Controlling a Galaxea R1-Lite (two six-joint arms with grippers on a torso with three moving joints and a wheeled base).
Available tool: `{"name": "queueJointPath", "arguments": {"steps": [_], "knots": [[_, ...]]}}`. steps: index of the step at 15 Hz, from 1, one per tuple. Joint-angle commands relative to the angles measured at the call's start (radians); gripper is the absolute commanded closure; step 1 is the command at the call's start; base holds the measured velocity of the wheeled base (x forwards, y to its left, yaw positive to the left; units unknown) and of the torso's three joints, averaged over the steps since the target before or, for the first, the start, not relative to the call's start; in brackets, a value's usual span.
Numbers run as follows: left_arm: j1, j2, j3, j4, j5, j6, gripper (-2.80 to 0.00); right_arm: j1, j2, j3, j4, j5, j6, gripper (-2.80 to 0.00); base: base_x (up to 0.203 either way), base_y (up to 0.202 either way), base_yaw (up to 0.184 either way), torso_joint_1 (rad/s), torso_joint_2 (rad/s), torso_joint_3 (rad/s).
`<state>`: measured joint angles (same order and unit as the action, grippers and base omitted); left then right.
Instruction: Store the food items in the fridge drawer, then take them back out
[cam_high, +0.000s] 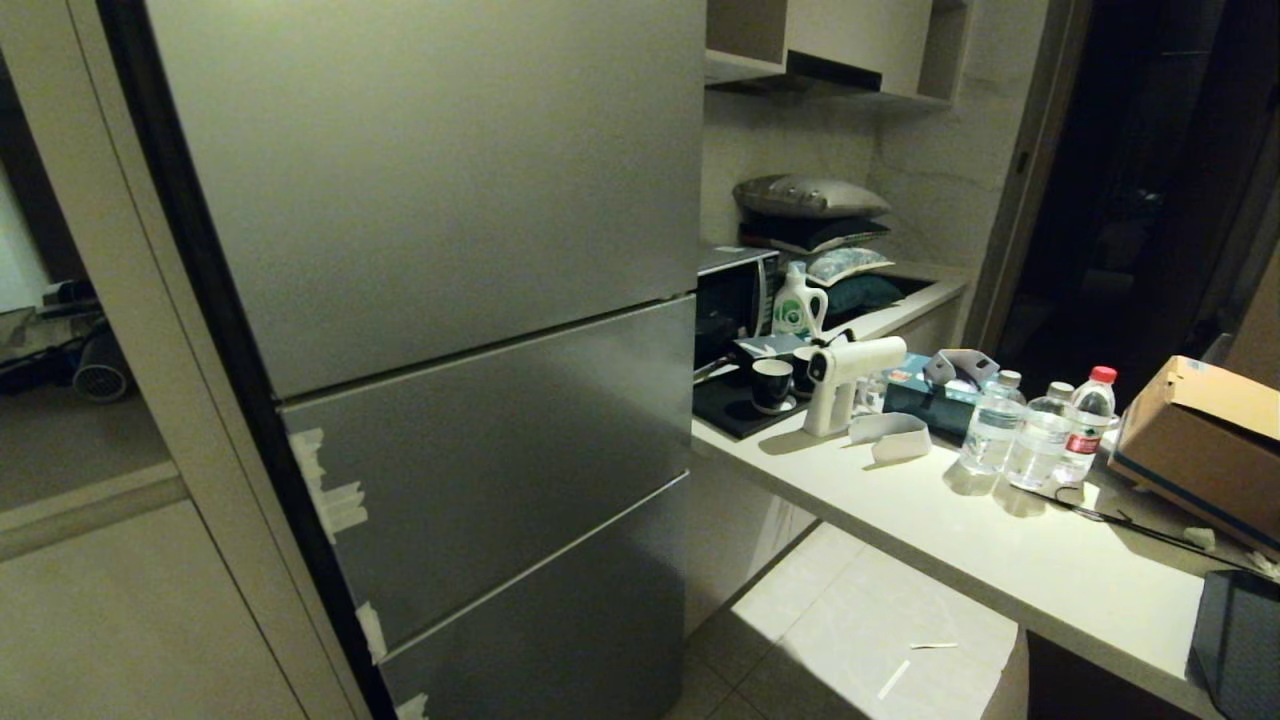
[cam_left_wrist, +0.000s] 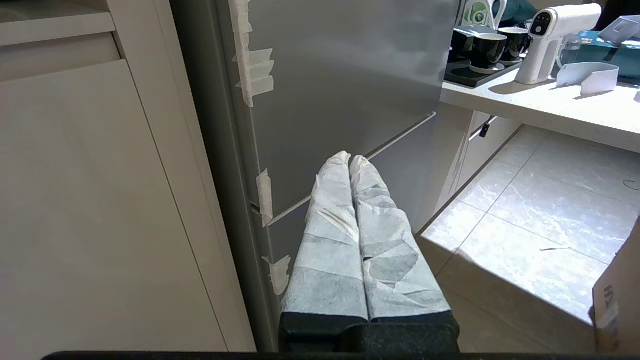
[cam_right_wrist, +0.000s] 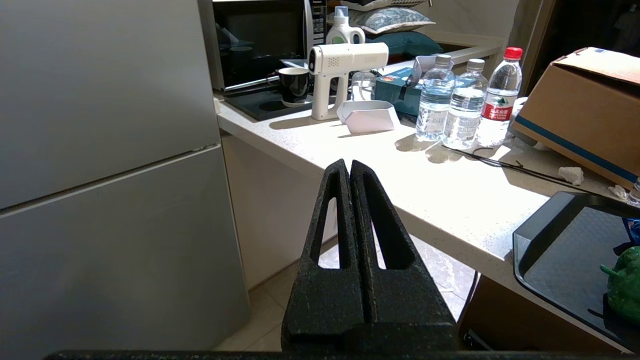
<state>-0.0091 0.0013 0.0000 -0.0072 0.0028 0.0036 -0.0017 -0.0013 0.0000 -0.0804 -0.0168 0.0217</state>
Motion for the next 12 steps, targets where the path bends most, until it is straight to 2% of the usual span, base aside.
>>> {"name": "queueJointPath", "arguments": {"steps": [1, 3, 6, 7, 10, 12], "knots": [[0.0, 0.0, 0.0, 0.0, 0.0, 0.001, 0.0, 0.0, 0.0, 0.026, -0.001, 0.0, 0.0, 0.0, 0.0, 0.0, 0.0, 0.0, 0.0, 0.0], [0.0, 0.0, -0.003, 0.001, 0.002, 0.004, 0.0, 0.0, 0.0, 0.026, -0.001, 0.0, 0.0, 0.0, 0.0, 0.0, 0.0, 0.0, 0.0, 0.0], [0.0, 0.083, -0.13, 0.017, -0.008, 0.023, 0.0, 0.0, 0.0, 0.026, -0.001, 0.0, 0.0, 0.0, 0.0, 0.0, 0.0, 0.0, 0.0, 0.0], [-0.001, 0.165, -0.166, 0.02, -0.011, 0.016, 0.0, 0.0, 0.0, 0.026, -0.001, 0.0, 0.0, 0.0, 0.0, 0.0, 0.0, 0.0, 0.0, 0.0], [-0.003, 0.561, -0.268, -0.001, -0.015, -0.032, 0.0, 0.0, 0.0, 0.026, -0.001, 0.0, 0.0, 0.0, 0.0, 0.0, 0.0, 0.0, 0.0, 0.0], [0.005, 0.864, -0.314, -0.099, -0.011, -0.071, 0.0, 0.0, 0.0, 0.026, -0.001, 0.0, 0.0, 0.0, 0.0, 0.0, 0.0, 0.0, 0.0, 0.0]]}}
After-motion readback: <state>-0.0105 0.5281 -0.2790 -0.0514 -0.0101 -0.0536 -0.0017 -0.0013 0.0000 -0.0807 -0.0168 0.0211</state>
